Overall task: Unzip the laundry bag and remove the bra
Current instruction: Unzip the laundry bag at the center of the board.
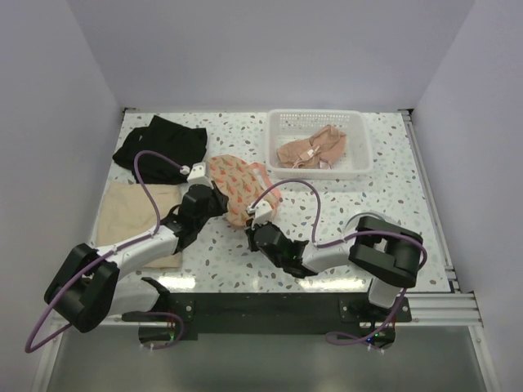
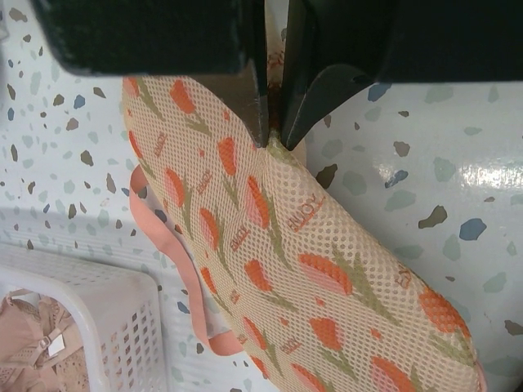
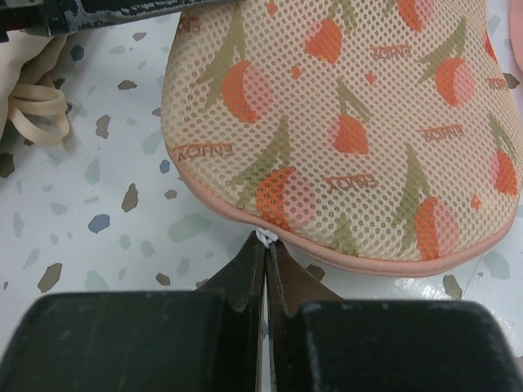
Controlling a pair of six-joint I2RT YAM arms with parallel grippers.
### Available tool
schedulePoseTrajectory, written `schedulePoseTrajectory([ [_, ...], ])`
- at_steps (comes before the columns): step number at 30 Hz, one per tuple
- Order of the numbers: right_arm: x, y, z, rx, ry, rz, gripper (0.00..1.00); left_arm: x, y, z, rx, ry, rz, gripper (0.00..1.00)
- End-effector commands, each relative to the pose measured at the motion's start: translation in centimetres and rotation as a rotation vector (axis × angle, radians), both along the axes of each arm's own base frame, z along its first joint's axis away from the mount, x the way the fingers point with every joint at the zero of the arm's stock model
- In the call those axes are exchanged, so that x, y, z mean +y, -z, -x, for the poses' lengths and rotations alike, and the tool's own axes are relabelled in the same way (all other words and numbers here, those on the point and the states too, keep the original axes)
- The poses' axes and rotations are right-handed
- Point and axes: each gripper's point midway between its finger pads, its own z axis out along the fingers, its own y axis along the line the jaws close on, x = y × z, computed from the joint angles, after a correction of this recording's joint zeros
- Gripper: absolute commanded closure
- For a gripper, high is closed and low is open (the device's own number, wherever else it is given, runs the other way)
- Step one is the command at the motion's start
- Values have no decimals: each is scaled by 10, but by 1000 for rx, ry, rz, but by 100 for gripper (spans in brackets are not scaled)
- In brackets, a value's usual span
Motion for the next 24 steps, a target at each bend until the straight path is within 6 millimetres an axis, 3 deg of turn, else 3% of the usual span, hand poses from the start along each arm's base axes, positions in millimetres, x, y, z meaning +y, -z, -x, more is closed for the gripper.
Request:
schedulePoseTrajectory([
  [1,4,-30,2,-26,-10,-117,100,0,-17,-7,-56,-16,18,83],
  [11,18,-34,30,12,-194,-187,100,-14,-27,-30,-90,2,-3,74],
  [17,28,-37,33,13,-227,-200,100,-21,-23,-37,-82,17,-3,70],
  [21,14,-35,25,15,-146,-201,100,-20,-27,-35,-87,17,-8,75],
  [22,3,-33,21,6,-96,-194,100,-19,-28,-36,-90,16,-8,79],
  [24,-5,-33,17,0,-53,-201,84,-20,-32,-35,-92,20,-5,80],
])
